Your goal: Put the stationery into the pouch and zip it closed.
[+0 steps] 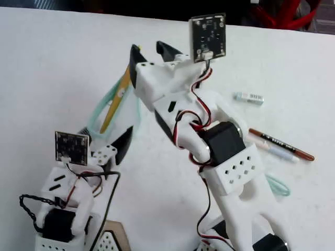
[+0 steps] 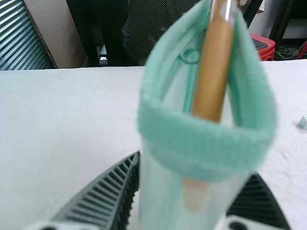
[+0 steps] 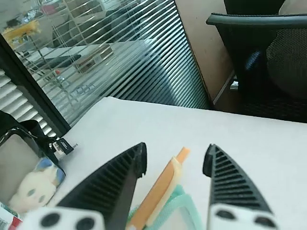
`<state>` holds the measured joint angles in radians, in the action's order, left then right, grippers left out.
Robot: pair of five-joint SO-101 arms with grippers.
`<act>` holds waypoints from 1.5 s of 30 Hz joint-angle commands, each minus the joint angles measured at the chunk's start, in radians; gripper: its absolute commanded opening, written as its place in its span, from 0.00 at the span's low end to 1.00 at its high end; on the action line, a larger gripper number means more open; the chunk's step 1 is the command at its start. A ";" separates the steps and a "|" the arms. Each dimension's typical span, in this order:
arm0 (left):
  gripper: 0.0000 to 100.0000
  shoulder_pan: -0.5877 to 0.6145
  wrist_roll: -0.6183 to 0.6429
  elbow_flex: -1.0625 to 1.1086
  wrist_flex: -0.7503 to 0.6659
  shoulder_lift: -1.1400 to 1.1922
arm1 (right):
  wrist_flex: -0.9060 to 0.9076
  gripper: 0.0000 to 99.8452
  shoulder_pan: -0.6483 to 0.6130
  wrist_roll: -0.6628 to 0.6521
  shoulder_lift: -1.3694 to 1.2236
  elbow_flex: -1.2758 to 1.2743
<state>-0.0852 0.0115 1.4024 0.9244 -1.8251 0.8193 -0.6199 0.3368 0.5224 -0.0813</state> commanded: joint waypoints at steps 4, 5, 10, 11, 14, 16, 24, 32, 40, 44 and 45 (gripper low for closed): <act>0.29 0.001 0.002 -0.003 -0.025 -0.002 | 0.054 0.21 -0.028 0.034 -0.088 0.086; 0.29 0.002 0.002 -0.003 -0.025 -0.002 | 0.077 0.21 -0.033 0.034 -0.113 0.115; 0.29 0.004 0.002 -0.003 -0.025 -0.002 | 0.193 0.20 -0.031 0.107 -0.234 0.253; 0.29 0.004 0.002 -0.003 -0.025 -0.002 | 0.205 0.20 -0.019 0.117 -0.257 0.276; 0.29 0.004 0.002 -0.003 -0.025 -0.002 | 0.239 0.20 0.002 0.127 -0.308 0.328; 0.29 0.002 0.002 -0.003 -0.025 -0.002 | 0.254 0.18 0.004 0.127 -0.328 0.350; 0.29 0.002 0.002 -0.003 -0.025 -0.002 | 0.257 0.03 -0.002 0.118 -0.306 0.361; 0.29 0.004 0.006 -0.003 -0.025 -0.002 | 0.302 0.02 -0.028 0.080 -0.194 0.353; 0.29 0.005 0.008 -0.005 -0.025 -0.002 | 0.403 0.02 -0.248 -0.137 -0.173 0.353; 0.29 0.007 0.008 -0.005 -0.025 -0.002 | 0.432 0.03 -0.254 -0.137 -0.180 0.351; 0.29 0.007 0.008 -0.005 -0.025 -0.002 | 0.443 0.05 -0.254 -0.137 -0.180 0.351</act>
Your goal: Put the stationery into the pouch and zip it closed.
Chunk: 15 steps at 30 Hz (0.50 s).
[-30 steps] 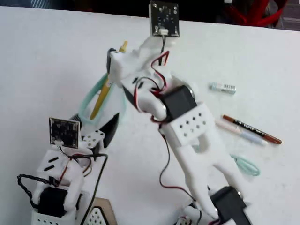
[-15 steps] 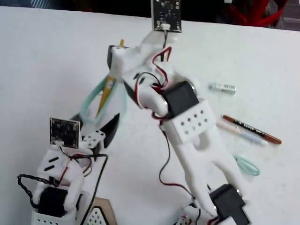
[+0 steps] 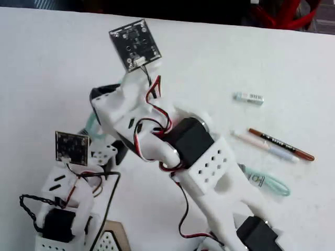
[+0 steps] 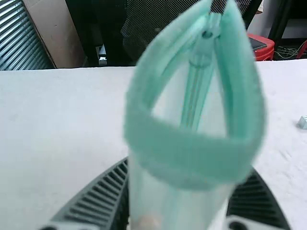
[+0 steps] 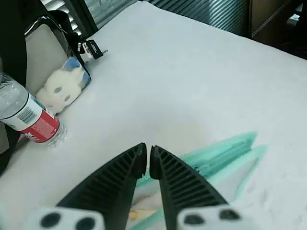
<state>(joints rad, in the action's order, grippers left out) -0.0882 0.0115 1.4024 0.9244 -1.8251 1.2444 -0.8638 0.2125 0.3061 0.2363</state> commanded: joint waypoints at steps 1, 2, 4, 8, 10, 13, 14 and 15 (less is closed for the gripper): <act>0.29 0.010 0.008 -0.005 -0.025 -0.002 | 0.031 0.09 -0.010 -0.012 0.039 0.034; 0.29 0.010 0.008 -0.005 -0.025 -0.002 | 0.041 0.14 -0.010 -0.006 0.044 0.034; 0.29 0.010 0.008 -0.005 -0.025 -0.002 | 0.054 0.21 -0.010 -0.005 0.047 0.038; 0.29 0.010 0.008 -0.003 -0.025 -0.002 | 0.068 0.23 0.016 -0.012 0.073 0.038; 0.29 0.010 0.008 0.005 -0.028 -0.002 | 0.074 0.22 0.061 -0.012 0.119 0.038; 0.29 0.010 0.003 0.035 -0.077 -0.002 | 0.071 0.22 0.153 -0.014 0.236 0.041; 0.29 0.010 0.002 0.043 -0.087 -0.002 | 0.070 0.22 0.186 -0.014 0.280 0.041; 0.29 0.010 0.002 0.046 -0.091 -0.002 | 0.068 0.22 0.219 -0.014 0.325 0.037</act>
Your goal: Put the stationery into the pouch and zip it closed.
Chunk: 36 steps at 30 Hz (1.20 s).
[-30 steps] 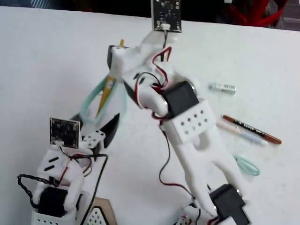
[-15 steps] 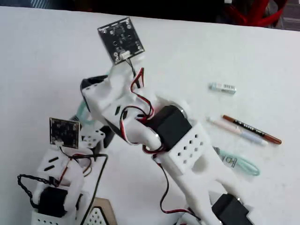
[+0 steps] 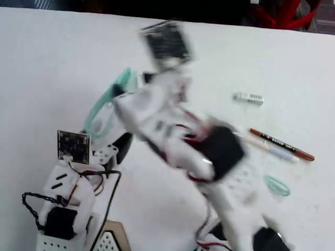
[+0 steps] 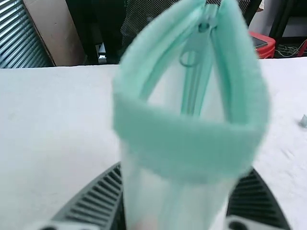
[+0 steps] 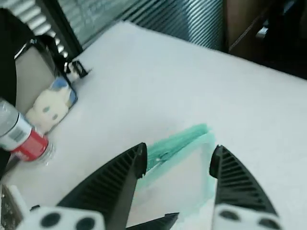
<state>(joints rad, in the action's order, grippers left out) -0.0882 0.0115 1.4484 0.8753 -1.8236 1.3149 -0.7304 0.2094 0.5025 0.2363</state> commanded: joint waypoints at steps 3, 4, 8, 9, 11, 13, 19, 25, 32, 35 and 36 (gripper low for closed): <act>0.29 0.012 0.002 -0.002 -0.041 -0.004 | -0.001 0.21 0.180 -0.011 0.219 0.023; 0.29 0.015 0.002 -0.003 -0.044 -0.004 | -0.002 0.20 0.209 -0.011 0.236 0.003; 0.29 0.094 0.009 -0.031 -0.046 -0.004 | 0.001 0.19 0.288 -0.011 0.249 -0.144; 0.29 0.102 0.015 -0.034 -0.043 -0.004 | -0.002 0.19 0.311 -0.011 0.248 -0.204; 0.29 0.101 0.035 -0.029 -0.041 -0.004 | -0.038 0.19 0.352 -0.006 0.248 -0.338; 0.29 0.101 0.040 -0.028 -0.040 -0.004 | -0.099 0.19 0.392 -0.002 0.249 -0.477; 0.29 0.099 0.041 -0.012 -0.046 -0.004 | -0.403 0.19 0.414 -0.002 0.249 -0.855; 0.29 0.099 0.041 -0.012 -0.046 -0.004 | -0.601 0.19 0.412 -0.005 0.249 -1.037; 0.29 0.099 0.041 -0.006 -0.049 -0.004 | -0.680 0.19 0.410 -0.009 0.249 -1.109; 0.29 0.099 0.041 0.005 -0.068 -0.004 | -0.722 0.19 0.380 -0.011 0.248 -1.145; 0.29 0.099 0.041 0.014 -0.077 -0.004 | -0.731 0.19 0.366 -0.011 0.248 -1.155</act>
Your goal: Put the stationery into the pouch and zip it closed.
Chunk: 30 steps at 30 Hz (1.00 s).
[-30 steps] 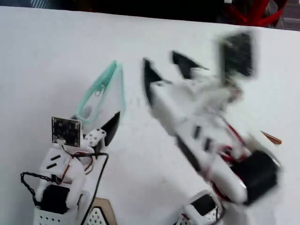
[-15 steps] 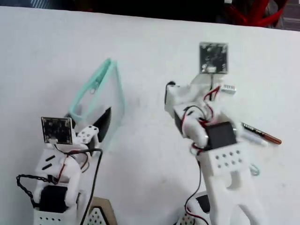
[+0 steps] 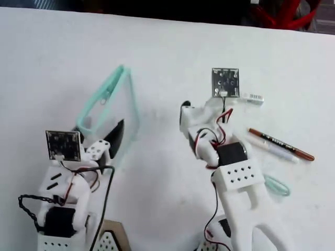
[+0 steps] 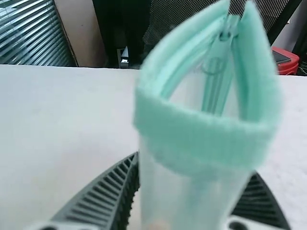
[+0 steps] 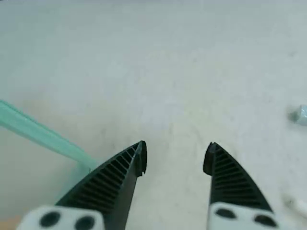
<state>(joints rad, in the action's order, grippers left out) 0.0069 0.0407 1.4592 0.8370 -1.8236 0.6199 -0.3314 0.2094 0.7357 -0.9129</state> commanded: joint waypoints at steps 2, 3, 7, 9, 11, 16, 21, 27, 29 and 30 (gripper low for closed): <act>0.29 0.004 0.012 0.017 -0.060 -0.004 | -0.045 0.19 -0.068 -0.011 0.015 -0.025; 0.29 0.004 0.012 0.020 -0.064 -0.004 | -0.045 0.19 -0.087 -0.011 0.015 -0.029; 0.29 0.004 0.012 0.020 -0.066 -0.004 | -0.039 0.19 -0.128 -0.012 0.015 -0.031; 0.29 0.004 0.012 0.020 -0.066 -0.004 | -0.039 0.19 -0.130 -0.012 0.015 -0.031; 0.29 0.004 0.012 0.020 -0.066 -0.004 | -0.042 0.19 -0.128 -0.012 0.015 -0.031; 0.29 0.004 0.012 0.020 -0.066 -0.004 | -0.042 0.19 -0.128 -0.012 0.015 -0.032; 0.29 0.004 0.012 0.020 -0.064 -0.004 | -0.047 0.19 -0.128 -0.012 0.015 -0.041; 0.29 0.004 0.012 0.020 -0.064 -0.004 | -0.087 0.19 -0.133 -0.012 0.015 -0.071; 0.29 0.004 0.012 0.020 -0.064 -0.004 | -0.104 0.19 -0.133 -0.012 0.015 -0.081; 0.29 0.004 0.012 0.020 -0.064 -0.004 | -0.113 0.19 -0.133 -0.012 0.015 -0.087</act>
<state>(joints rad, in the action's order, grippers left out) 0.0069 0.0407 1.4837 0.7971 -1.8236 0.5386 -0.4511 0.2094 0.7357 -1.0019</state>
